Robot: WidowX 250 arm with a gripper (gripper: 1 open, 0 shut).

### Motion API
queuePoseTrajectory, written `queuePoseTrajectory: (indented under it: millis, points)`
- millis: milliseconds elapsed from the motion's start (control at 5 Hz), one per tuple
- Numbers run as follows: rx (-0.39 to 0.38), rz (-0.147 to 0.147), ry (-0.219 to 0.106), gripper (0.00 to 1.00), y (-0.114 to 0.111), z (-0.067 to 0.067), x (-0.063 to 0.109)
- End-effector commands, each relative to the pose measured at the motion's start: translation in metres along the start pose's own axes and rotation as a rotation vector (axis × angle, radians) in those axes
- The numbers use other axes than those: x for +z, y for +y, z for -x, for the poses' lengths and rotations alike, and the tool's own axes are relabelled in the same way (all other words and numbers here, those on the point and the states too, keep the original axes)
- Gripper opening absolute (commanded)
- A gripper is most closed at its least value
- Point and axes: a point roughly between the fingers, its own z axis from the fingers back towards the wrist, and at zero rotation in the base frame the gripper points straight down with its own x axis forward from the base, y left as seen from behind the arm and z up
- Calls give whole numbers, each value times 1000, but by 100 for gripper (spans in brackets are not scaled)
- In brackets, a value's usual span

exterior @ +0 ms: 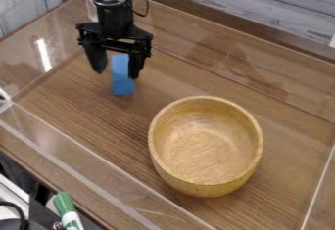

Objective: Put the blue block in the brown bowl

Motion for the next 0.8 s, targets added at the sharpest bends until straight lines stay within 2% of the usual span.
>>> queuePoseTrajectory:
  millis: [0,600]
  points:
    - [22,-5,-48,100,4,-8,10]
    - [36,10,-60,100,4,-12,9]
